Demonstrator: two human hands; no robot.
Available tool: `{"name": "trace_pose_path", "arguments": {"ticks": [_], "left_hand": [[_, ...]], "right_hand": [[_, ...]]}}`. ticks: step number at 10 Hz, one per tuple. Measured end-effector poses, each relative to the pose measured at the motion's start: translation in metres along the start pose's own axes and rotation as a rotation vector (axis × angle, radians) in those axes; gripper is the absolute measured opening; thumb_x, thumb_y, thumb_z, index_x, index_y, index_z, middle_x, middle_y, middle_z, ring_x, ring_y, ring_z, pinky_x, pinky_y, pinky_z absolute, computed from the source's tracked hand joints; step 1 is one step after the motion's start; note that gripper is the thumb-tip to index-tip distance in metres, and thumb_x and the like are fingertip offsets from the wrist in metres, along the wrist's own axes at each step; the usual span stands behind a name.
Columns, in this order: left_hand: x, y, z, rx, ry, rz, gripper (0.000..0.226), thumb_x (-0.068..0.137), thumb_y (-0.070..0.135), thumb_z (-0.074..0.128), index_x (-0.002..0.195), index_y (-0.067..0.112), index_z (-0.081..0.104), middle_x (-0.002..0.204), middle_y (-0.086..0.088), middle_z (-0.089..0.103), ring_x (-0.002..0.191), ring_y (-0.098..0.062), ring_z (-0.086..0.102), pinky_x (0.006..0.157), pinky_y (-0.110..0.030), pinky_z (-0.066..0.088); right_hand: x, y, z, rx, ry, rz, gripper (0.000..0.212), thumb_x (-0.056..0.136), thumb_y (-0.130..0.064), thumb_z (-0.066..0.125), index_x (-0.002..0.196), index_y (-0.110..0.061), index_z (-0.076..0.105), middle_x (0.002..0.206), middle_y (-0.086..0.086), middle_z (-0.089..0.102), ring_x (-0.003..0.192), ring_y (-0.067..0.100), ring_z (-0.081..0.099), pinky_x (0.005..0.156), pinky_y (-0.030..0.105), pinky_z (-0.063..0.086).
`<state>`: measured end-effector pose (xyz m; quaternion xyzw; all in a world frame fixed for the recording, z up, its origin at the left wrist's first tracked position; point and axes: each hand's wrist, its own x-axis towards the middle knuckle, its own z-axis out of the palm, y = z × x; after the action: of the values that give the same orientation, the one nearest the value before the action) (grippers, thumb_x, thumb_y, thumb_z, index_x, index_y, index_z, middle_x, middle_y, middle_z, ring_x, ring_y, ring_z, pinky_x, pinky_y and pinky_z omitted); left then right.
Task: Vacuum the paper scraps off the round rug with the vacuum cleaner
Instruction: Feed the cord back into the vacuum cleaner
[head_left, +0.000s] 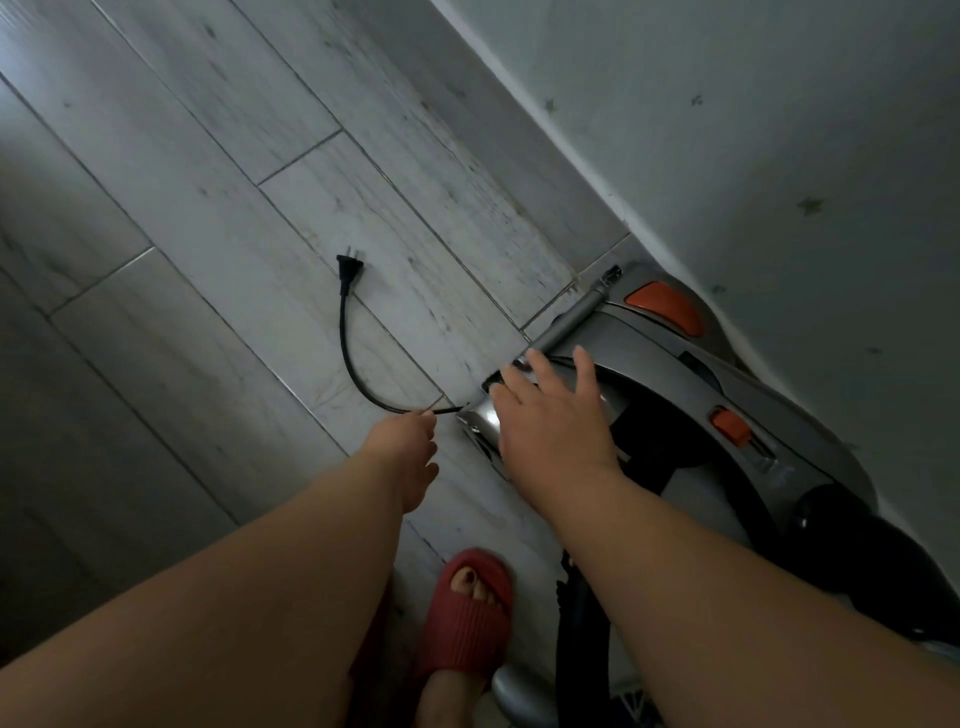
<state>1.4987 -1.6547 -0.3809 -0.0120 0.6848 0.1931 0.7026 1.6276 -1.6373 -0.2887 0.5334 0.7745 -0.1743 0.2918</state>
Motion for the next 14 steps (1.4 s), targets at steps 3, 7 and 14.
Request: {"name": "trace_pose_path", "arguments": {"ticks": [3,7,14], "left_hand": [[0.035,-0.001,-0.003,-0.085,0.018,-0.032,0.042,0.098,0.017,0.042,0.14,0.011,0.041,0.137,-0.006,0.047,0.113,-0.021,0.048,0.062,-0.028,0.035],[0.069,0.005,0.002,-0.171,-0.04,-0.044,0.015,0.098,0.013,0.042,0.088,0.023,0.049,0.085,0.006,0.044,0.071,-0.009,0.042,0.111,-0.047,0.027],[0.051,0.117,0.017,-0.153,0.199,0.417,0.009,0.092,0.009,0.058,0.086,0.015,0.06,0.092,-0.008,0.069,0.087,-0.019,0.068,0.07,-0.027,0.056]], "right_hand": [[0.04,-0.008,0.02,-0.007,-0.029,-0.048,0.057,0.106,-0.027,0.022,0.159,-0.016,0.004,0.168,0.003,-0.003,0.153,0.025,-0.014,0.115,0.06,-0.016],[0.054,-0.009,0.034,0.018,-0.043,-0.051,0.058,0.108,-0.033,0.022,0.159,-0.016,0.002,0.168,0.003,-0.006,0.152,0.025,-0.017,0.113,0.061,-0.018],[0.042,-0.007,0.032,0.046,-0.066,-0.038,0.073,0.105,-0.034,0.038,0.158,-0.015,-0.009,0.166,0.005,-0.013,0.152,0.025,-0.016,0.114,0.061,-0.016]]}}
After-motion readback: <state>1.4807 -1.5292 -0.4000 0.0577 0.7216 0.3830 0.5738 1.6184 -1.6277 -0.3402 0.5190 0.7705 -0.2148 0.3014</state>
